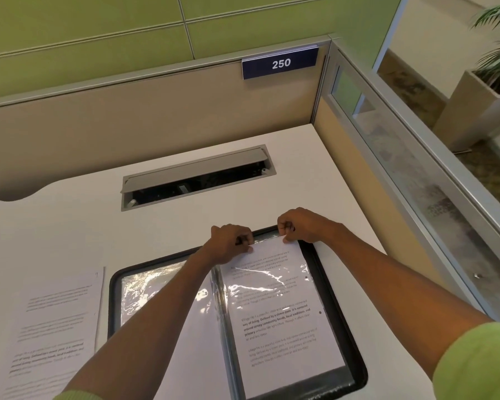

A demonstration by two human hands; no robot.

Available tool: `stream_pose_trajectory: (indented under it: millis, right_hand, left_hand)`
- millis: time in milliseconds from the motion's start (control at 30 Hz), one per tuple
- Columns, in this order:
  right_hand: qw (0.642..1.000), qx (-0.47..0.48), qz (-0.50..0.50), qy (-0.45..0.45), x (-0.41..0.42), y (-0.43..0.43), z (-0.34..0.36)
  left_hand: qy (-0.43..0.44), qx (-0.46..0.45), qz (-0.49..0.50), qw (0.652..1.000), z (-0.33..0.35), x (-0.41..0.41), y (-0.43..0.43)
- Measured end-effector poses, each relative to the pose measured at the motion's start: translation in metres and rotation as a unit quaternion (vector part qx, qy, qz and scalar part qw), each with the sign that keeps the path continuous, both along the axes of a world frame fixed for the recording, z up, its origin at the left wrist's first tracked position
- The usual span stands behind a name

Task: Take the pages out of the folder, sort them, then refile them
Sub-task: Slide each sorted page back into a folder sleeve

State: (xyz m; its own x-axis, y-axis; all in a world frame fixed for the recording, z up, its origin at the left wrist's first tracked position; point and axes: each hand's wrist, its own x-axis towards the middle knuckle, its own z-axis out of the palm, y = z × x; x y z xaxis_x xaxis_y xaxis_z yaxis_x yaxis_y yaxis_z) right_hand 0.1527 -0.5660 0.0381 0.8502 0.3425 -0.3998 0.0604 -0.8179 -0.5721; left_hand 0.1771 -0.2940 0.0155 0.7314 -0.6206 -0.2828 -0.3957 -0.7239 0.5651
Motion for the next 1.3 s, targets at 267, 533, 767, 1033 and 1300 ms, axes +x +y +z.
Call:
stream_pose_trajectory:
  millis: [267,533,767,1033,1300]
  right_hand:
    - [0.999,-0.036,0.025,-0.029,-0.004,0.003,0.004]
    - [0.997,-0.065,0.003,-0.033,-0.008,0.004,0.002]
    - [0.988,-0.099,-0.057,-0.107,-0.023,0.012,-0.001]
    - [0.952,0.002,-0.209,-0.224,-0.161,0.088,-0.012]
    - [0.960,-0.066,-0.190,-0.197,-0.300,0.150,-0.071]
  left_hand:
    - [-0.017,0.028,0.000,0.999,0.001,-0.001,-0.009]
    - [0.020,0.027,-0.010,0.999,0.000,-0.008,-0.019]
    - [-0.054,-0.018,0.044,0.997,0.007,-0.028,-0.026]
    - [-0.153,-0.114,0.134,0.973,-0.022,-0.132,0.015]
    - [-0.166,-0.011,0.042,0.985,-0.059,-0.204,0.013]
